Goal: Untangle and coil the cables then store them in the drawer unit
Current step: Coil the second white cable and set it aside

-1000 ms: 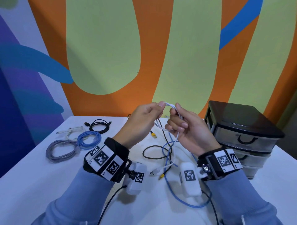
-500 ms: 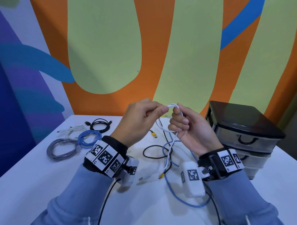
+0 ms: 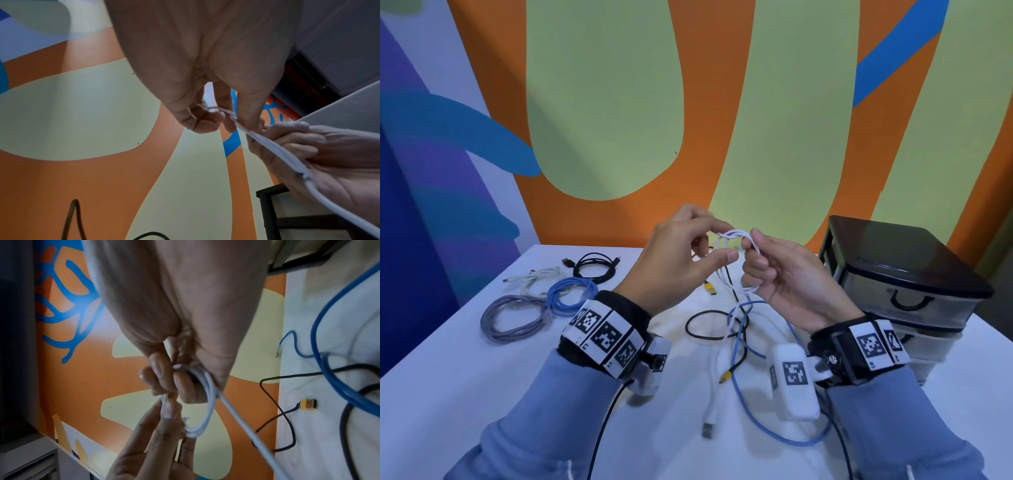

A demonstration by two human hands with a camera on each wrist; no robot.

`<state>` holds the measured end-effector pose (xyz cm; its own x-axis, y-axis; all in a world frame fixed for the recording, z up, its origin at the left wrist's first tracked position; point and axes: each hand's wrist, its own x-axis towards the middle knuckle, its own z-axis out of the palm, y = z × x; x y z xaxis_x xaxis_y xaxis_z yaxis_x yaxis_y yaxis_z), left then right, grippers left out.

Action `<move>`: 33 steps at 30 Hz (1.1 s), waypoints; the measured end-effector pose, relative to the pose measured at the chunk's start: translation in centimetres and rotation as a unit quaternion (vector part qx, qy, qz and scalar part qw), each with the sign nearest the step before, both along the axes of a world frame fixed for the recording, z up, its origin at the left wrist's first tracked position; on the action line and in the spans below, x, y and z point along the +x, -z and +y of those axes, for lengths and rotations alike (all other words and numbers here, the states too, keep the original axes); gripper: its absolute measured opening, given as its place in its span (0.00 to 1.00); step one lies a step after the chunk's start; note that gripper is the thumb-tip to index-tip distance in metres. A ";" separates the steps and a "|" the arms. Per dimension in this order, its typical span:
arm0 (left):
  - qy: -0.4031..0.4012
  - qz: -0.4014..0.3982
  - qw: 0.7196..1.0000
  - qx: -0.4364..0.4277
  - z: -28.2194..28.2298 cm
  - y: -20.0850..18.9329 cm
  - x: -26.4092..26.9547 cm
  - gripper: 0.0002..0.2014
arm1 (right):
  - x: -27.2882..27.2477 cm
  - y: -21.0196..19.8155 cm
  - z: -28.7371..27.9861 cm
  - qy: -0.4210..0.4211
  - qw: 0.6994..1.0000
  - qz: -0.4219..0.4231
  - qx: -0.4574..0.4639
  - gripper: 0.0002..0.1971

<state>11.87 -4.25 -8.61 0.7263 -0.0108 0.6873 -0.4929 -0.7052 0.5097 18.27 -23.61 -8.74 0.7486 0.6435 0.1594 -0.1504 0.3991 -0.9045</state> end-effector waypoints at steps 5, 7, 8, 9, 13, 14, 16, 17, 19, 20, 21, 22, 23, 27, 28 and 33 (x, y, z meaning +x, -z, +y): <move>-0.055 -0.084 0.995 -0.008 -0.6 0.2 0.1 0.16 | -0.4 0.3 1.2 -0.009 0.998 0.013 0.058 0.13; -0.055 -0.097 0.993 -0.027 -1.0 0.2 0.1 0.19 | -0.5 0.5 1.8 -0.002 0.996 0.027 0.088 0.13; -0.054 -0.099 0.993 -0.039 -1.2 0.2 0.2 0.22 | -0.6 0.6 2.0 0.004 0.995 0.032 0.099 0.14; -0.058 -0.099 0.992 -0.049 -1.4 0.2 0.2 0.23 | -0.7 0.6 2.2 0.012 0.994 0.034 0.107 0.14; -0.091 -0.057 0.992 -0.061 -1.9 0.1 0.0 0.25 | -1.0 0.6 2.5 0.029 0.992 0.023 0.118 0.16; -0.100 -0.039 0.993 -0.045 -2.0 0.2 0.0 0.25 | -1.0 0.6 2.6 0.029 0.992 0.022 0.119 0.16; -0.102 0.000 0.995 -0.012 -2.1 0.4 0.0 0.26 | -1.0 0.7 2.6 0.029 0.992 0.020 0.123 0.17; -0.097 0.022 0.995 -0.004 -2.1 0.4 0.1 0.26 | -1.0 0.7 2.5 0.031 0.992 0.020 0.124 0.17; -0.083 0.074 0.994 -0.013 -2.0 0.3 0.0 0.25 | -0.9 0.7 2.4 0.041 0.992 0.019 0.116 0.17; -0.072 0.096 0.992 -0.032 -2.0 0.2 -0.1 0.21 | -0.9 0.7 2.4 0.049 0.993 0.021 0.109 0.17; -0.057 0.111 0.990 -0.058 -2.0 0.1 -0.2 0.17 | -0.8 0.7 2.3 0.057 0.993 0.023 0.100 0.16; -0.040 0.121 0.988 -0.089 -2.0 0.1 -0.2 0.12 | -0.7 0.7 2.2 0.069 0.993 0.022 0.091 0.16; -0.021 0.128 0.985 -0.117 -1.9 0.1 -0.2 0.09 | -0.5 0.8 2.1 0.086 0.993 0.019 0.081 0.15; 0.042 0.152 0.968 -0.194 -1.9 0.5 0.1 0.03 | 0.3 1.1 1.8 0.137 0.989 -0.022 0.055 0.11; 0.050 0.151 0.965 -0.211 -1.9 0.4 0.1 0.03 | 0.3 1.1 1.7 0.146 0.988 -0.037 0.048 0.13; 0.068 0.145 0.947 -0.277 -1.8 0.4 0.1 0.04 | 0.1 1.1 1.6 0.158 0.980 -0.121 0.002 0.14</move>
<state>11.98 -6.03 -9.05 0.9030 0.1870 0.3868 -0.3426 -0.2299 0.9109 18.39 -21.96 -9.89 0.8500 0.3848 0.3597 0.2005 0.3952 -0.8965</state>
